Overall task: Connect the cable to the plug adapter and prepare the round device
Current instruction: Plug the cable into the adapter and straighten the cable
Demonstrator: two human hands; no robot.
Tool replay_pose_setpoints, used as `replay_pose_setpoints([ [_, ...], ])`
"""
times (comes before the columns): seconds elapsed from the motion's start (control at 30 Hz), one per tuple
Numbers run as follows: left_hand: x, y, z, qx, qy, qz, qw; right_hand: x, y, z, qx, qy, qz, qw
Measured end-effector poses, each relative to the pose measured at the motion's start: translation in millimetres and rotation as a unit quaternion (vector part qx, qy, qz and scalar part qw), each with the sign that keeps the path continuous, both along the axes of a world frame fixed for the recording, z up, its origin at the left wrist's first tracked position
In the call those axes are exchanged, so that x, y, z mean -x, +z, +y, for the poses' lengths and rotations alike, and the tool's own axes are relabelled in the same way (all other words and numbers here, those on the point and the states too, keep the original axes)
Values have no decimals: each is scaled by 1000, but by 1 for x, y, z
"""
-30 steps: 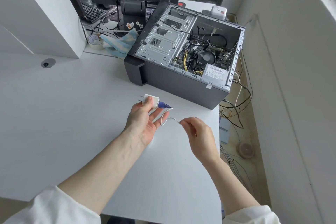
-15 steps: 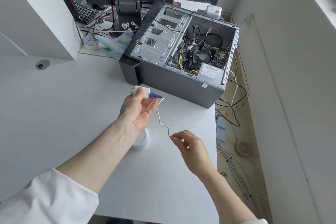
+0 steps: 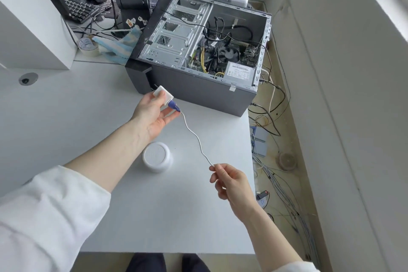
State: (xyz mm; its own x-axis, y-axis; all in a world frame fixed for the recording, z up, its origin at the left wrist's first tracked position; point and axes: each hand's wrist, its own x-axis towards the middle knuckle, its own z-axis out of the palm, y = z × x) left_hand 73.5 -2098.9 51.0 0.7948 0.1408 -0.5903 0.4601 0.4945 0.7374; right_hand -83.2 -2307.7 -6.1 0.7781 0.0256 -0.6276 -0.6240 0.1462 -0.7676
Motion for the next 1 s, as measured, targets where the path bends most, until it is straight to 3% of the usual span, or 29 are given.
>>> replay_pose_setpoints([
  [0.23,-9,-31,-28,-90,-96,22,991,33,-23,6,134,17,20,991],
  [0.63,3,-98,-80,-201,-167,75,962,78,-51,42,388,58,94,915],
  [0.83,0,-119,-86,-241,-168,93,951,76,-54,48,421,64,102,899],
  [1.0,-4,-127,-95,-291,-158,79,940,74,-52,49,403,43,110,908],
])
